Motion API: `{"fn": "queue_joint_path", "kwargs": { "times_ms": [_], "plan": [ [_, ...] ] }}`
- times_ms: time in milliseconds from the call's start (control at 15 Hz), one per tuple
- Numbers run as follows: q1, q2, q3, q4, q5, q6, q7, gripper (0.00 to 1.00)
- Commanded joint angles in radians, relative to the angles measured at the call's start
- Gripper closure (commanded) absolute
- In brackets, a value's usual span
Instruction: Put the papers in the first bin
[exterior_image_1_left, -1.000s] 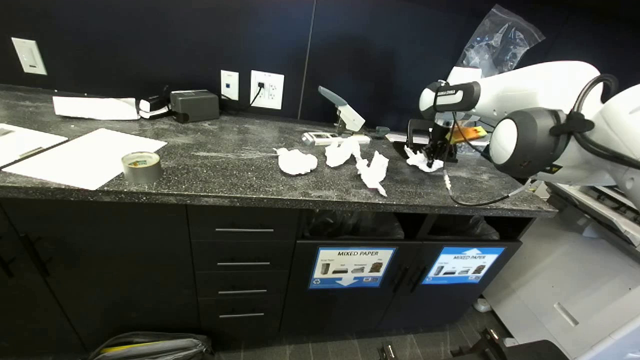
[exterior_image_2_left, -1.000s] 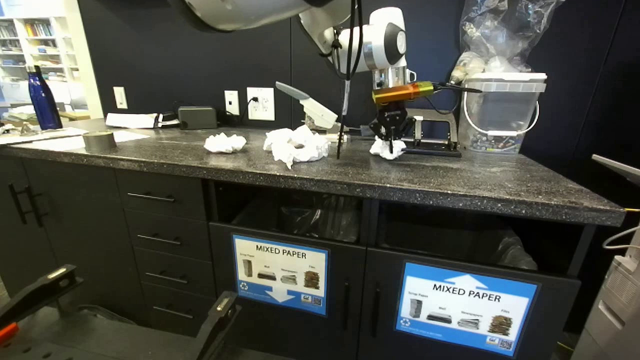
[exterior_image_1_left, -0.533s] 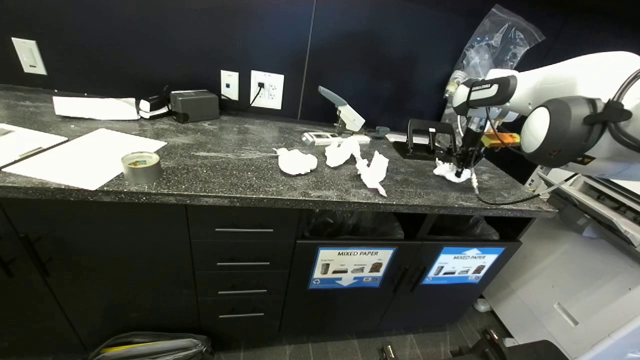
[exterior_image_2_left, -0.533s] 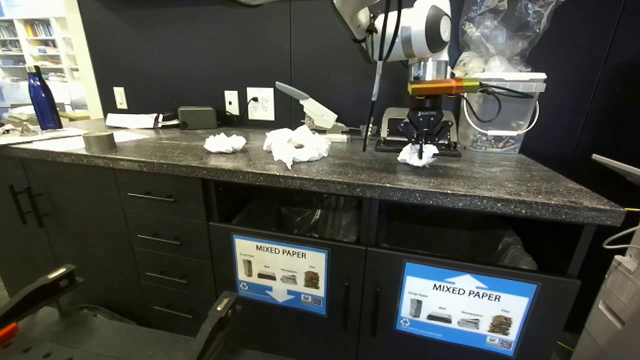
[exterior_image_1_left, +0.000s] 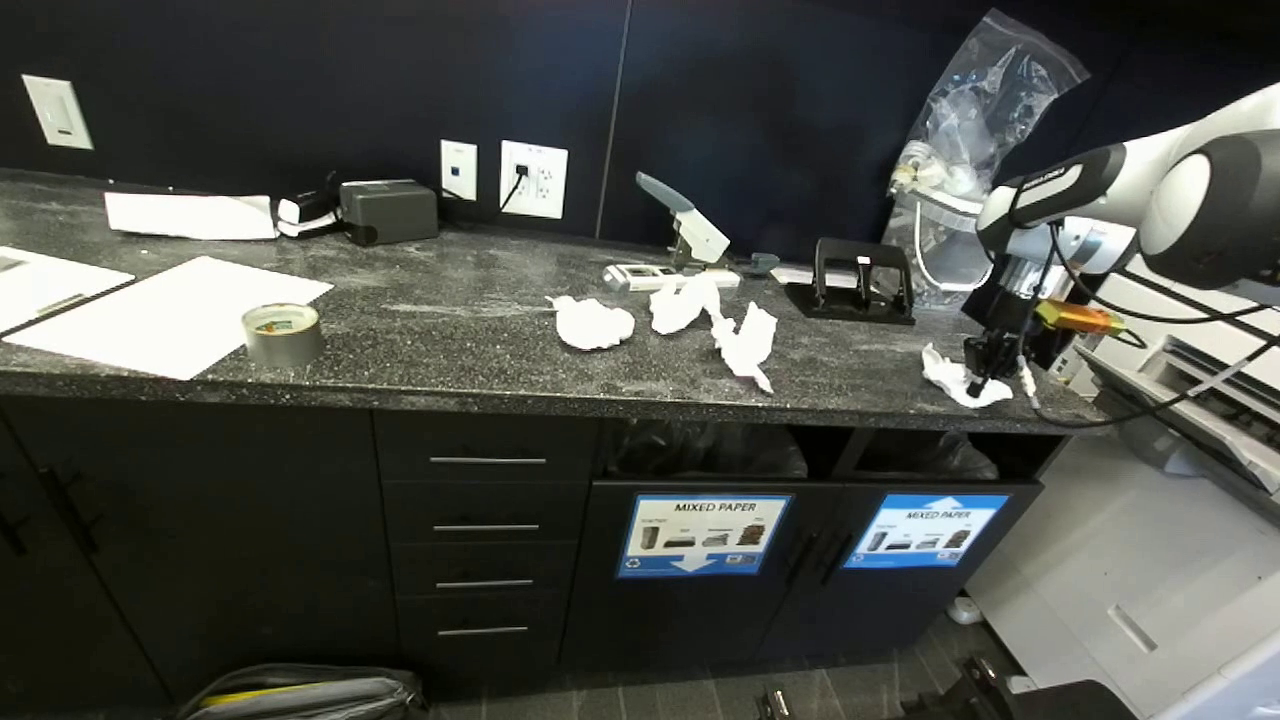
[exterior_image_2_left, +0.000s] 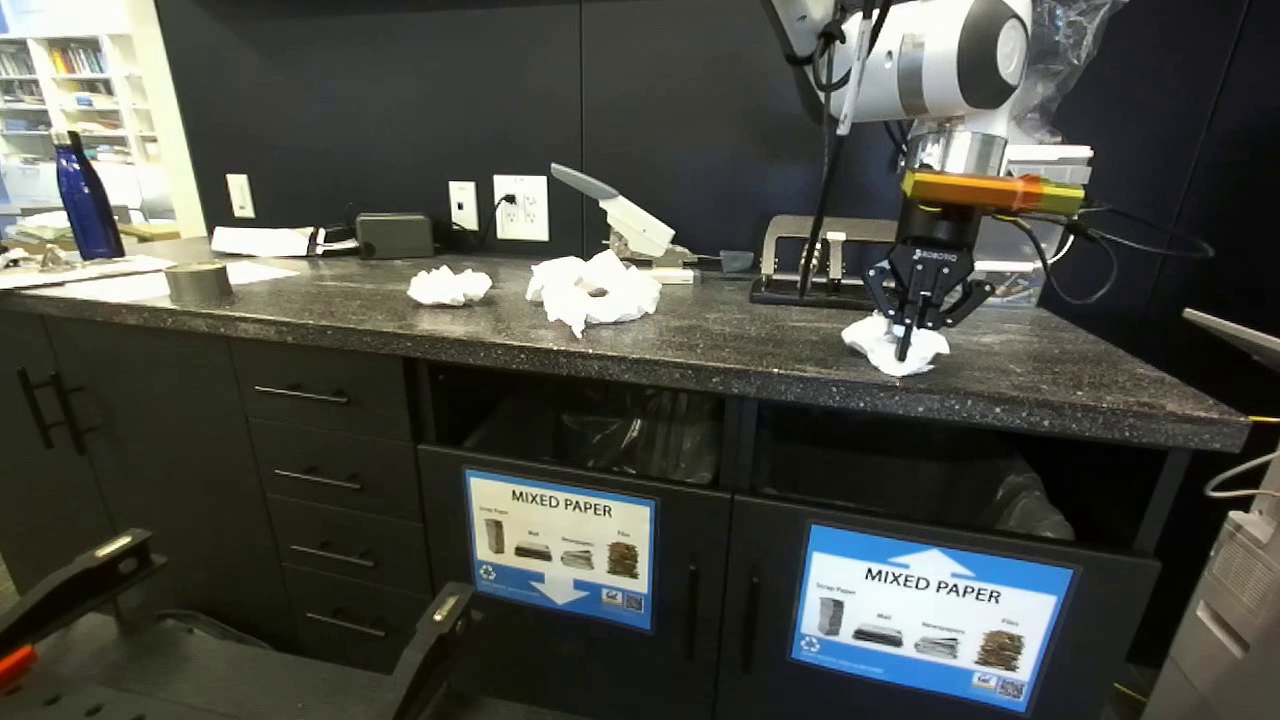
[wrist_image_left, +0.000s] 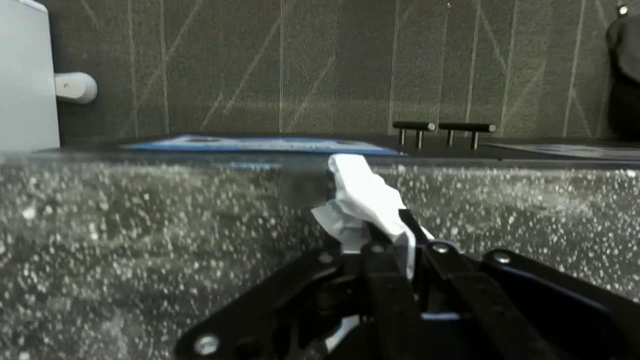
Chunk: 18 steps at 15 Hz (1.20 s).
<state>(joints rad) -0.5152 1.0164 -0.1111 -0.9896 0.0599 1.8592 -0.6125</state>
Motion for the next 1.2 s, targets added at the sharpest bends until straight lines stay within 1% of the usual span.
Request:
{"fn": "queue_joint_path", "kwargs": {
  "times_ms": [0,200,267,467,667,800,933,1000,1067,1133],
  "plan": [
    [-0.018,-0.143,-0.012,-0.241,0.006,0.039,-0.005,0.90],
    [-0.031,-0.205,-0.021,-0.378,0.004,0.084,-0.003,0.91],
    [-0.033,-0.227,-0.025,-0.427,0.000,0.104,-0.006,0.90],
    [-0.045,-0.278,-0.034,-0.573,-0.001,0.202,-0.019,0.90],
    [-0.087,-0.315,-0.028,-0.719,0.006,0.334,-0.065,0.90],
    [-0.124,-0.324,-0.021,-0.819,0.011,0.460,-0.122,0.90],
    [-0.175,-0.327,0.001,-0.904,0.034,0.621,-0.191,0.90],
    [-0.210,-0.311,0.025,-0.930,0.051,0.701,-0.236,0.90],
    [-0.254,-0.279,0.057,-0.925,0.077,0.782,-0.279,0.90],
    [-0.299,-0.263,0.097,-0.951,0.102,0.865,-0.328,0.90]
  ]
}}
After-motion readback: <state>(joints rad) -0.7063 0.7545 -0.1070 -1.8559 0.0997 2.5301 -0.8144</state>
